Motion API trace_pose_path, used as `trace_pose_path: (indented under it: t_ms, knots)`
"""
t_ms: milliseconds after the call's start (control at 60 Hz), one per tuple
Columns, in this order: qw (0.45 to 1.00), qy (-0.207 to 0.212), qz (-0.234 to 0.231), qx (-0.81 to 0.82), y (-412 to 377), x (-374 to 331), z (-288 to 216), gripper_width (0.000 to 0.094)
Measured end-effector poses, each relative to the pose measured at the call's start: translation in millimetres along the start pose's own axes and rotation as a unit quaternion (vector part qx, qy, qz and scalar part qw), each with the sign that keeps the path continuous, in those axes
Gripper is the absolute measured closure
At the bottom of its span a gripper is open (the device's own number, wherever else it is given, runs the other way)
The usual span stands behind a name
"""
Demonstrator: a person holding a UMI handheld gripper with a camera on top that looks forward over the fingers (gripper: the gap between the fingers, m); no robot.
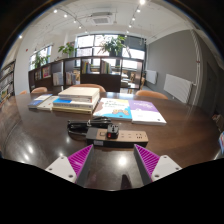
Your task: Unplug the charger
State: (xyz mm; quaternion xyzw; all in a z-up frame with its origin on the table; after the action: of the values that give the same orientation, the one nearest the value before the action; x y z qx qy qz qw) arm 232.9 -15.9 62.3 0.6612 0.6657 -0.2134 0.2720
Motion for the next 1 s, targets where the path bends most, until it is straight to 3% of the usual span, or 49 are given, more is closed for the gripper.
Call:
trace_pose_path:
  t_ms: [117,267,283,317,533,617,650,683,750,800,883,1000]
  knots:
    - [1.000,0.006,-0.005,0.016,6,51,-35,0.0255]
    - [1.000,-0.009,-0.007,0.017,5,103,-44,0.0505]
    - [1.000,0.005,-0.010,0.021,3,100,-48,0.0532]
    - [1.000,0.003,-0.019,0.020,-2,101,-46,0.0666]
    - [0.999,-0.014,0.006,0.051,1,103,-47,0.0786]
    - [0.995,-0.066,-0.004,0.076,3,98,-53,0.0809]
    - [0.995,-0.042,-0.012,0.093,7,86,-83,0.0807]
    - [0.995,0.043,-0.012,0.091,19,52,-141,0.0812]
    - [0.982,0.176,0.011,0.062,52,-30,-260,0.0811]
    - [0.973,0.224,0.026,0.054,79,-77,-296,0.0812]
    - [0.965,0.248,0.053,0.063,135,-115,-322,0.0814]
    - [0.974,0.192,0.081,0.086,182,-82,-244,0.0812]
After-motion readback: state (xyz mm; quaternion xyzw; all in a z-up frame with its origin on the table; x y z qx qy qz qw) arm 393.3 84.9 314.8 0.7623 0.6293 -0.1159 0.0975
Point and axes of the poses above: the point between the fingertips, and its own axes, seen from behind it with the camera up: y to the right, z down, x forward, the way the camera looks, the point moved 2 cm from there along -x, backward, against the way the camera looks, and after that the axes turned 10 degrees about -y, right-handed, at the moved point
